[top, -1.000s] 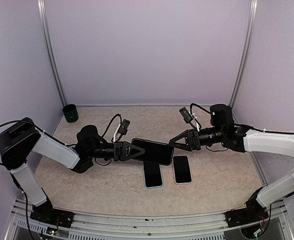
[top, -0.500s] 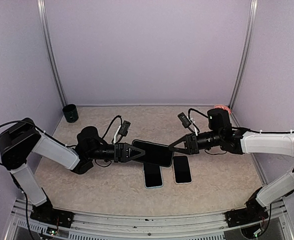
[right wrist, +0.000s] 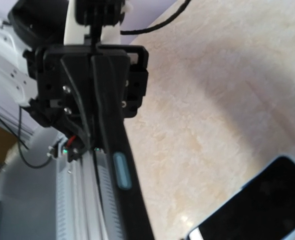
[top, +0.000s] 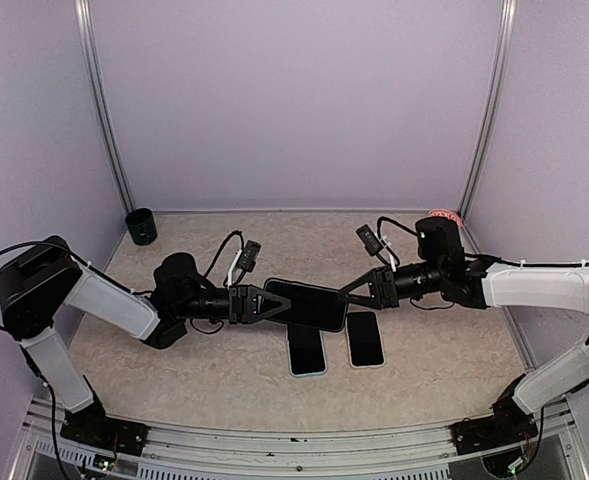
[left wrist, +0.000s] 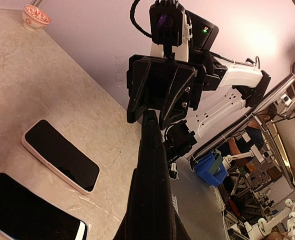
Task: Put the phone into the phone case
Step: Press the corner of the phone case at the bottom right corner of the phone case.
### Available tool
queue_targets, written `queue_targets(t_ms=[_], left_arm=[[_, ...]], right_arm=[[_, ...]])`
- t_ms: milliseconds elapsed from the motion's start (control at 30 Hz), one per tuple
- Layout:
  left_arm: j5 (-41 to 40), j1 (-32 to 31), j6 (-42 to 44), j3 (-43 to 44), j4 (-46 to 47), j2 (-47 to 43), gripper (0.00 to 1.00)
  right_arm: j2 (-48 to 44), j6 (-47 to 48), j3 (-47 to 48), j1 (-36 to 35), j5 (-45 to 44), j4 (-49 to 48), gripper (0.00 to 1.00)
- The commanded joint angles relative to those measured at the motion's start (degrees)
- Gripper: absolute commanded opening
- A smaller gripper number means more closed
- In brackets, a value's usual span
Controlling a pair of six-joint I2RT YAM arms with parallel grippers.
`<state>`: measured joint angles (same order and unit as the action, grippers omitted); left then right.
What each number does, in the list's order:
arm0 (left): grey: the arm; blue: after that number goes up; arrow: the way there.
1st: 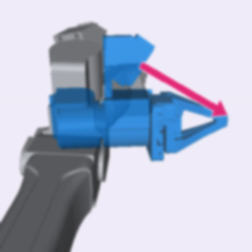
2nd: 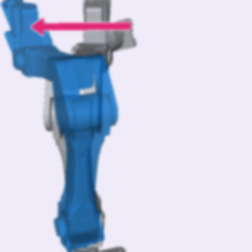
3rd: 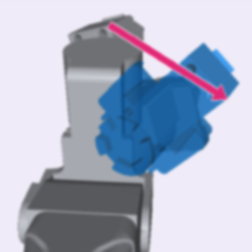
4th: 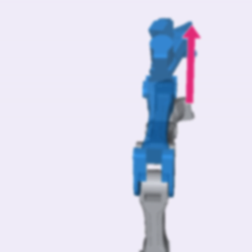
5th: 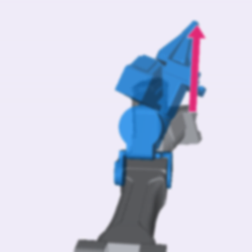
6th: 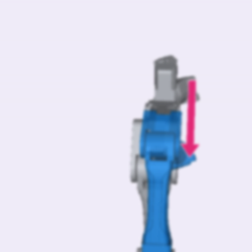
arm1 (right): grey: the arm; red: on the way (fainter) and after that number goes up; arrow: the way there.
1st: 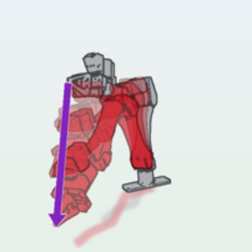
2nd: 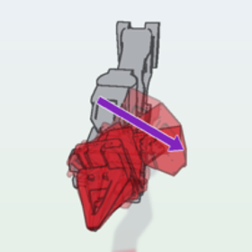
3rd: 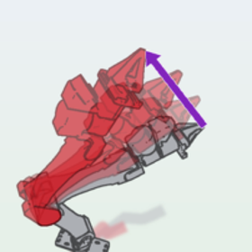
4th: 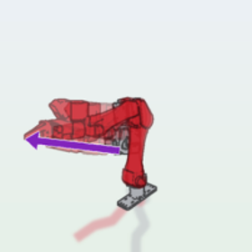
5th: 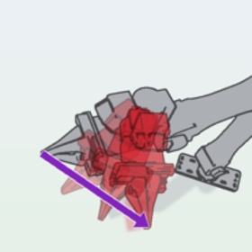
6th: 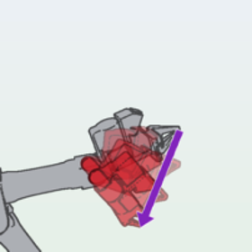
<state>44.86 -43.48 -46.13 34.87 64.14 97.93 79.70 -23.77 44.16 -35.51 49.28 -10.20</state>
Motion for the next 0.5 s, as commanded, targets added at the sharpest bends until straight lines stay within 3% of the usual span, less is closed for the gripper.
queue_targets(t_ms=[0, 167, 467], left_arm=[[-0.97, 0.19, 0.75, 1.37, 6.02, -1.47, 0.0], [-1.81, 1.01, 0.69, 0.64, 7.07, -3.21, 0.0], [-2.68, 1.06, -0.9, -0.52, 11.06, -3.76, 0.0]], right_arm=[[-2.18, 0.17, -0.51, -0.26, -1.02, 0.76, 0.34], [-4.16, 0.26, -0.96, -0.22, -1.2, 1.18, 0.42], [-3.7, -1.72, -2.99, -0.23, 0.57, -1.6, 0.46]])
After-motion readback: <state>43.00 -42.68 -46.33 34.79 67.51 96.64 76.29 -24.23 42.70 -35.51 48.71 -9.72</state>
